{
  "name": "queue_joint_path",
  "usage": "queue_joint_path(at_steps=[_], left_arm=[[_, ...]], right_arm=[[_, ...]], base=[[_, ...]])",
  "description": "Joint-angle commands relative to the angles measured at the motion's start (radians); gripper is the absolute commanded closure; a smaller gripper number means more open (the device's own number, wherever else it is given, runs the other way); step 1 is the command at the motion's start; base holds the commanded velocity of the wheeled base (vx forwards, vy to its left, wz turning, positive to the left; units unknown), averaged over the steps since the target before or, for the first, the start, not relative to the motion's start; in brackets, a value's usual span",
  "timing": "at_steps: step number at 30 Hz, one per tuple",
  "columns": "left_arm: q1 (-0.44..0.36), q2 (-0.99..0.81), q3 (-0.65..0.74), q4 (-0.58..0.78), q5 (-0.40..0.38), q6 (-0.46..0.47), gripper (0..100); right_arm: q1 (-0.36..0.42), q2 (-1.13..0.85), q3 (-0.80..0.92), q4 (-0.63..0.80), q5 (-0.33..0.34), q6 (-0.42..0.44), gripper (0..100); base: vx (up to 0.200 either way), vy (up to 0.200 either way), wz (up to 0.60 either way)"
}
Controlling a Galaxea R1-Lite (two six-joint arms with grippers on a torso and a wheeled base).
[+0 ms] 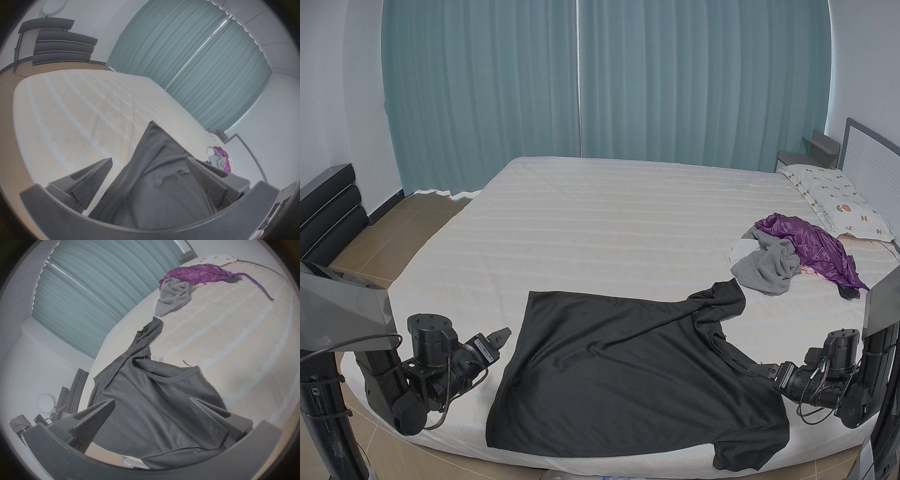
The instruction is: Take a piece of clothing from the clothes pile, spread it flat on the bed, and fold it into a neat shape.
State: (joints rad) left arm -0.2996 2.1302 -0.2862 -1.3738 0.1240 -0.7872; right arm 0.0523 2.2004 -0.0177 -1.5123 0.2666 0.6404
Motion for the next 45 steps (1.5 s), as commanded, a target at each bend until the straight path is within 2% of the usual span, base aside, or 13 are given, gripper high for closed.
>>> queue_joint_path(at_steps=[1, 3, 6, 7, 8, 10, 11, 13, 20, 27, 43, 44, 45], left_arm=[[0.010, 0.050, -0.191, 0.085, -0.038, 0.005, 0], [0.016, 0.060, -0.246, 0.127, -0.053, 0.003, 0], [0.046, 0.120, -0.467, 0.292, -0.095, 0.005, 0], [0.048, 0.125, -0.484, 0.305, -0.099, 0.005, 0], [0.062, 0.165, -0.582, 0.368, -0.119, 0.005, 0], [0.074, 0.215, -0.686, 0.427, -0.144, 0.013, 0], [0.074, 0.220, -0.694, 0.432, -0.146, 0.013, 0], [0.085, 0.309, -0.846, 0.518, -0.155, 0.031, 0], [0.083, 0.470, -1.108, 0.611, -0.149, 0.059, 0], [0.085, 0.545, -1.216, 0.636, -0.107, 0.079, 0], [0.077, 0.623, -1.346, 0.697, -0.112, 0.103, 0], [0.077, 0.628, -1.363, 0.710, -0.112, 0.103, 100], [0.079, 0.634, -1.375, 0.720, -0.109, 0.103, 100]], right_arm=[[0.012, 0.058, 0.016, -0.054, -0.001, 0.038, 0], [0.014, 0.061, 0.016, -0.054, -0.001, 0.047, 0], [0.012, 0.059, 0.016, -0.055, 0.000, 0.064, 0], [0.012, 0.058, 0.016, -0.054, 0.000, 0.065, 0], [0.012, 0.056, 0.016, -0.054, 0.002, 0.071, 0], [0.012, 0.058, 0.015, -0.054, 0.002, 0.074, 0], [0.012, 0.058, 0.015, -0.054, 0.002, 0.074, 0], [0.014, 0.061, 0.012, -0.054, 0.002, 0.076, 0], [0.012, 0.061, 0.008, -0.054, 0.002, 0.077, 0], [0.012, 0.061, 0.005, -0.054, 0.002, 0.077, 0], [0.023, 0.058, 0.008, -0.055, 0.000, 0.077, 0], [0.023, 0.058, 0.007, -0.055, 0.000, 0.077, 0], [0.023, 0.058, 0.005, -0.055, 0.000, 0.077, 0]], base=[[0.000, 0.000, 0.00], [0.000, 0.000, 0.00], [0.000, 0.000, 0.00], [0.000, 0.000, 0.00], [0.000, 0.000, 0.00], [0.000, 0.000, 0.00], [0.000, 0.000, 0.00], [0.000, 0.000, 0.00], [0.000, 0.000, 0.00], [0.000, 0.000, 0.00], [0.000, 0.000, 0.00], [0.000, 0.000, 0.00], [0.000, 0.000, 0.00]])
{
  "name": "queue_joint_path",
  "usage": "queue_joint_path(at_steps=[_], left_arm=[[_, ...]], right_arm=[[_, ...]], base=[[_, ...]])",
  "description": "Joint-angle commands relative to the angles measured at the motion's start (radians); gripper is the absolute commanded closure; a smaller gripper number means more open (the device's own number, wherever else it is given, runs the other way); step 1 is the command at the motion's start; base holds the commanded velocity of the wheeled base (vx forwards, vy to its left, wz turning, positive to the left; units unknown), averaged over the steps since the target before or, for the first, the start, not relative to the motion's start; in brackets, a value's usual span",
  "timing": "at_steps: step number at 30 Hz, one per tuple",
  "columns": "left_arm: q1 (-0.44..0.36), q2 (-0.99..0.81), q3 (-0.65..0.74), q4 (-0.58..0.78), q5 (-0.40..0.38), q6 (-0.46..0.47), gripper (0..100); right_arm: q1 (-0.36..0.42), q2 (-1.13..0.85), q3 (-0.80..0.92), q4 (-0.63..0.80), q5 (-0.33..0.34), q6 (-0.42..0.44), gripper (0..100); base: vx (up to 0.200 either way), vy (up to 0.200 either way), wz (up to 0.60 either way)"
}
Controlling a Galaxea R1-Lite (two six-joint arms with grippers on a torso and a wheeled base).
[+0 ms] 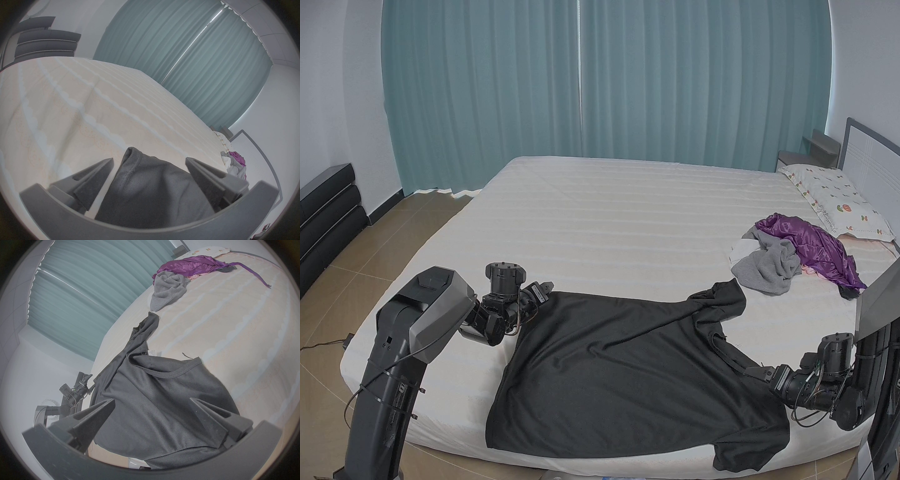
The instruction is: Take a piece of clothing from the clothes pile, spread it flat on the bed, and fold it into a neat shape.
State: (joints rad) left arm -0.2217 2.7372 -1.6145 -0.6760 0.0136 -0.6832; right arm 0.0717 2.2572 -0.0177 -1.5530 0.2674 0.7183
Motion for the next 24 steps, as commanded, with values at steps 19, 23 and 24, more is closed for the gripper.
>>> queue_joint_path(at_steps=[19, 23, 24], left_arm=[[0.110, -0.033, -0.117, 0.039, 0.112, 0.037, 100], [0.127, -0.037, -0.114, 0.039, 0.112, 0.060, 100], [0.127, -0.037, -0.114, 0.039, 0.112, 0.062, 100]], right_arm=[[0.189, 0.081, -0.648, 0.424, -0.195, -0.040, 0], [0.237, 0.166, -0.855, 0.573, -0.261, -0.099, 0], [0.238, 0.171, -0.863, 0.576, -0.264, -0.103, 0]], base=[[0.000, 0.000, 0.00], [0.000, 0.000, 0.00], [0.000, 0.000, 0.00]])
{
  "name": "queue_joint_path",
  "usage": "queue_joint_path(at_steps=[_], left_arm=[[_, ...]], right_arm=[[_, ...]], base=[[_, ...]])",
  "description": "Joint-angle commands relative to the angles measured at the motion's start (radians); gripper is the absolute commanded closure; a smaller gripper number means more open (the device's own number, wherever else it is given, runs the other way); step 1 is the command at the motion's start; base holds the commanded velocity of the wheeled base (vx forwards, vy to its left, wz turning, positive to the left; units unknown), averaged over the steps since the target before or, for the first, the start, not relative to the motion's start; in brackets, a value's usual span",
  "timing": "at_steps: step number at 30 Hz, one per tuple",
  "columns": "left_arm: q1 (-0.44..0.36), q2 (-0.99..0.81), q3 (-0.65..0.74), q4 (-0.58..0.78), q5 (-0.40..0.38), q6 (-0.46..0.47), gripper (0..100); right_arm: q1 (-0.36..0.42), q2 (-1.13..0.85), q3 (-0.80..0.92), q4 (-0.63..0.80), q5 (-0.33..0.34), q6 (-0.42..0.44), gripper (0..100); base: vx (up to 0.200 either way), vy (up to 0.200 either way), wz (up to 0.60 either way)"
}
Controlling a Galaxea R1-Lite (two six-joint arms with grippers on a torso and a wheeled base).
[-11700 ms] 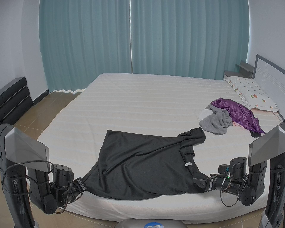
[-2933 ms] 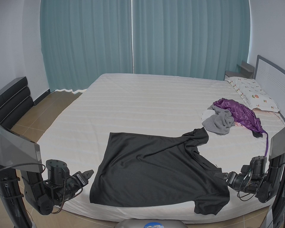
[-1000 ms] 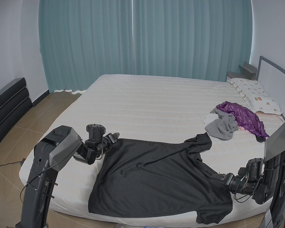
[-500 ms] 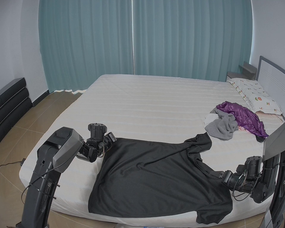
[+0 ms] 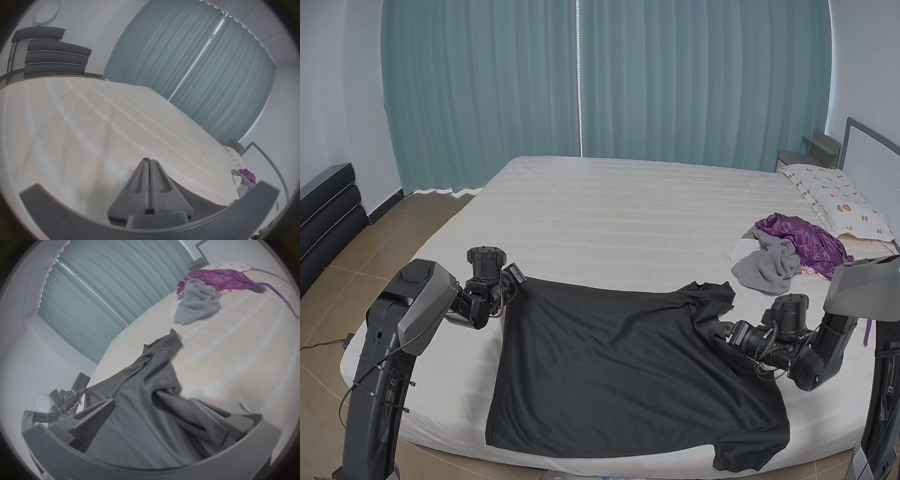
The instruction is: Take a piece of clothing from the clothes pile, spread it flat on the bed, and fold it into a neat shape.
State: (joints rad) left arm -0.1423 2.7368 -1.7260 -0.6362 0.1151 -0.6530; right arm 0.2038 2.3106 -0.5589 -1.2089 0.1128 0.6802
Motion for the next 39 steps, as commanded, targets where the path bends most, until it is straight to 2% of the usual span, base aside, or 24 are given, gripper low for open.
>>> queue_joint_path(at_steps=[1, 2, 3, 5, 6, 13, 20, 21, 32, 39], left_arm=[[0.050, -0.037, 0.000, -0.002, 0.011, 0.038, 100], [0.050, -0.037, 0.000, -0.002, 0.011, 0.038, 100], [0.052, -0.037, 0.003, -0.002, 0.011, 0.038, 100], [0.050, -0.037, 0.005, -0.002, 0.011, 0.038, 100], [0.050, -0.035, 0.006, -0.002, 0.011, 0.038, 100], [0.046, -0.032, 0.006, -0.002, 0.011, 0.038, 100], [0.046, -0.035, 0.008, 0.000, 0.012, 0.038, 100], [0.046, -0.035, 0.008, 0.000, 0.012, 0.038, 100], [0.044, -0.035, 0.009, 0.000, 0.029, 0.039, 100], [0.040, -0.028, -0.003, -0.002, 0.029, 0.039, 100]], right_arm=[[0.109, 0.154, -0.384, 0.267, -0.137, -0.117, 0], [0.109, 0.154, -0.384, 0.267, -0.137, -0.117, 0], [0.111, 0.193, -0.453, 0.302, -0.174, -0.189, 0], [0.112, 0.199, -0.467, 0.313, -0.177, -0.203, 0], [0.117, 0.211, -0.510, 0.359, -0.186, -0.243, 0], [0.106, 0.228, -0.581, 0.454, -0.228, -0.344, 0], [0.078, 0.216, -0.582, 0.465, -0.258, -0.416, 0], [0.074, 0.216, -0.579, 0.470, -0.265, -0.427, 100], [0.012, 0.170, -0.590, 0.488, -0.266, -0.432, 100], [-0.086, 0.167, -0.618, 0.485, -0.258, -0.429, 100]], base=[[0.000, 0.000, 0.00], [0.000, 0.000, 0.00], [0.000, 0.000, 0.00], [0.000, 0.000, 0.00], [0.000, 0.000, 0.00], [0.000, 0.000, 0.00], [0.000, 0.000, 0.00], [0.000, 0.000, 0.00], [0.000, 0.000, 0.00], [0.000, 0.000, 0.00]])
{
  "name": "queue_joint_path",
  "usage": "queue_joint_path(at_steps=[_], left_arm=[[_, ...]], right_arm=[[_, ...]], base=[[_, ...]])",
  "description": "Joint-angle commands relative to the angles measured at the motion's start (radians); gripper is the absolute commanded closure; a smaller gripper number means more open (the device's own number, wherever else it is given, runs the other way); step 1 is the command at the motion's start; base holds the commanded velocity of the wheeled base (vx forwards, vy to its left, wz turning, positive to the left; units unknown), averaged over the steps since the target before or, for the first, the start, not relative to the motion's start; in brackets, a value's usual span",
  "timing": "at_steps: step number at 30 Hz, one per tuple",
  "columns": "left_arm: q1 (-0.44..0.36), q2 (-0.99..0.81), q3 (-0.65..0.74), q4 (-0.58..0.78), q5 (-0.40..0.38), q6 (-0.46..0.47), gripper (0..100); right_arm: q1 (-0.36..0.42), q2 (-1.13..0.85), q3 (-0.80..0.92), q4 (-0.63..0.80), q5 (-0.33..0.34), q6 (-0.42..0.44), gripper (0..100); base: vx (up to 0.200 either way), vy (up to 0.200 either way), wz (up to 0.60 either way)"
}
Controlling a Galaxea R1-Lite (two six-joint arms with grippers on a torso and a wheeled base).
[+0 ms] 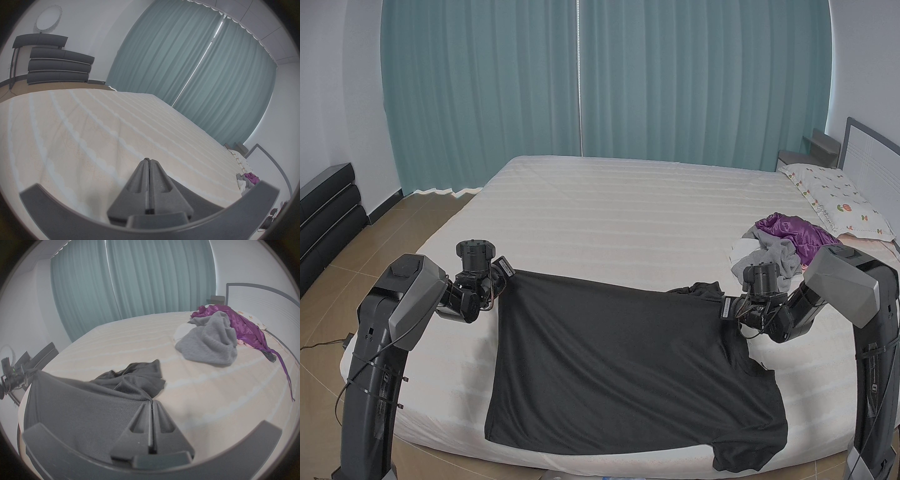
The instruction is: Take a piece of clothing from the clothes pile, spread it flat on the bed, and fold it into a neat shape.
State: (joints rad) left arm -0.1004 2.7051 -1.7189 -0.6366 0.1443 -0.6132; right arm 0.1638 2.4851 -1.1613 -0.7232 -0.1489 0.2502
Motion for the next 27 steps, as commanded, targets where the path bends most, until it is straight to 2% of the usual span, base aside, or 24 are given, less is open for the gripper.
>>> queue_joint_path(at_steps=[1, 6, 13, 15, 18, 19, 26, 27], left_arm=[[-0.002, 0.004, -0.010, -0.002, 0.000, 0.000, 100], [-0.002, 0.007, -0.036, -0.002, 0.000, 0.000, 100], [-0.002, 0.007, -0.097, 0.002, 0.003, 0.000, 100], [0.001, 0.005, -0.100, 0.005, 0.003, 0.000, 100], [0.002, 0.004, -0.103, 0.015, 0.003, 0.001, 100], [0.005, 0.004, -0.103, 0.021, 0.003, 0.004, 100], [0.007, 0.010, -0.103, 0.023, 0.003, 0.006, 100], [0.010, 0.009, -0.103, 0.025, 0.003, 0.006, 100]], right_arm=[[-0.047, -0.006, -0.017, -0.001, 0.003, 0.001, 100], [-0.083, 0.017, -0.034, -0.004, 0.023, 0.054, 100], [-0.076, 0.011, -0.067, -0.009, 0.115, 0.201, 100], [-0.072, 0.006, -0.057, -0.009, 0.144, 0.216, 100], [-0.072, 0.011, -0.058, -0.007, 0.147, 0.216, 100], [-0.070, 0.018, -0.069, -0.005, 0.149, 0.218, 0], [-0.064, 0.038, -0.097, 0.001, 0.158, 0.239, 0], [-0.069, 0.047, -0.135, 0.016, 0.160, 0.284, 0]], base=[[0.000, 0.000, 0.00], [0.000, 0.000, 0.00], [0.000, 0.000, 0.00], [0.000, 0.000, 0.00], [0.000, 0.000, 0.00], [0.000, 0.000, 0.00], [0.000, 0.000, 0.00], [0.000, 0.000, 0.00]])
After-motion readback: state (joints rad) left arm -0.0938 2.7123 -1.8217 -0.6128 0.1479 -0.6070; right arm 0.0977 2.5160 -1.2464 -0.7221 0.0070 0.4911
